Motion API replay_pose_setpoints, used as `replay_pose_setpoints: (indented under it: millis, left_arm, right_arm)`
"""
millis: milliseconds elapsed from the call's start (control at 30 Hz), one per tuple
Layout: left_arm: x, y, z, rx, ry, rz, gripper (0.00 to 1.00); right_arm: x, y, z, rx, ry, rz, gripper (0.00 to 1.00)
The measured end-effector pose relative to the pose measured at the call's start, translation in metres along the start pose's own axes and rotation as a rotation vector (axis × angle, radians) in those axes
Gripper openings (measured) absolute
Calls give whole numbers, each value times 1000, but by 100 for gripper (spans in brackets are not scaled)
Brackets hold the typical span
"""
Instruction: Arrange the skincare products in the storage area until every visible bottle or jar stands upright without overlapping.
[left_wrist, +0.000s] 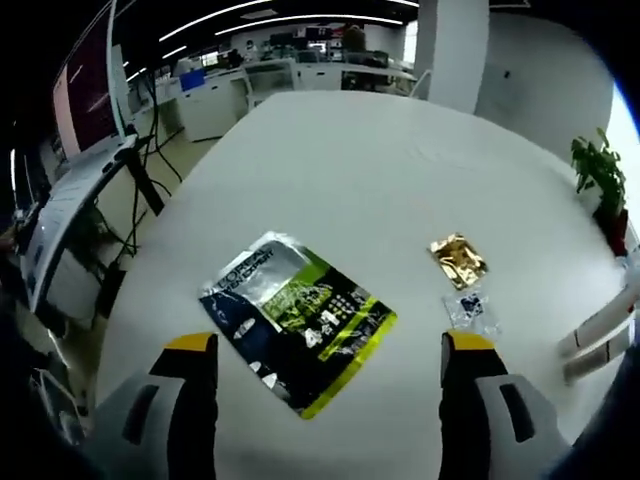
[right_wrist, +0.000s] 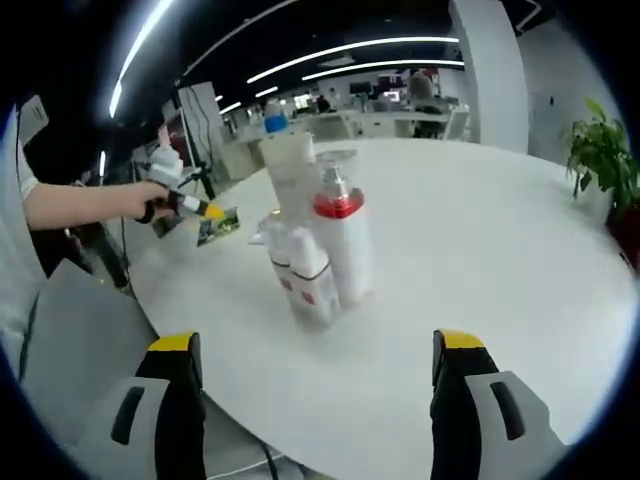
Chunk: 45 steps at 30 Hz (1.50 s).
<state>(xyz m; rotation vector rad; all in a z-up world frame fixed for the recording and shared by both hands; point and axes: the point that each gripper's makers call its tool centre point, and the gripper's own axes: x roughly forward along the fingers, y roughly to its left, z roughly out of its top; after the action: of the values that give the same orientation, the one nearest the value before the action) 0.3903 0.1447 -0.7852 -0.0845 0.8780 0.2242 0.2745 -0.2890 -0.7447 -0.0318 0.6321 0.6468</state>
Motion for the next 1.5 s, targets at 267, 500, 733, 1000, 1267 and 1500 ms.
replay_pose_setpoints:
  millis: [267, 500, 733, 1000, 1267, 1500]
  left_arm:
    - [5, 17, 4, -49, -13, 135, 91]
    - [17, 15, -2, -132, 19, 161, 90]
    - [29, 16, -17, -267, 101, 228, 98]
    - [44, 11, -16, -304, 111, 213, 94]
    - [46, 8, -7, -259, 34, 187, 87]
    - [46, 7, -2, -196, -16, 146, 72]
  right_arm:
    - [4, 3, -1, 4, 10, 10, 94]
    - [5, 2, -6, 18, 22, 5, 93]
    - [7, 2, -12, 35, 28, 4, 92]
    - [2, -5, -20, 58, 48, -15, 93]
    - [6, -2, -17, 58, 44, -16, 92]
    - [8, 2, -19, 50, 51, -5, 92]
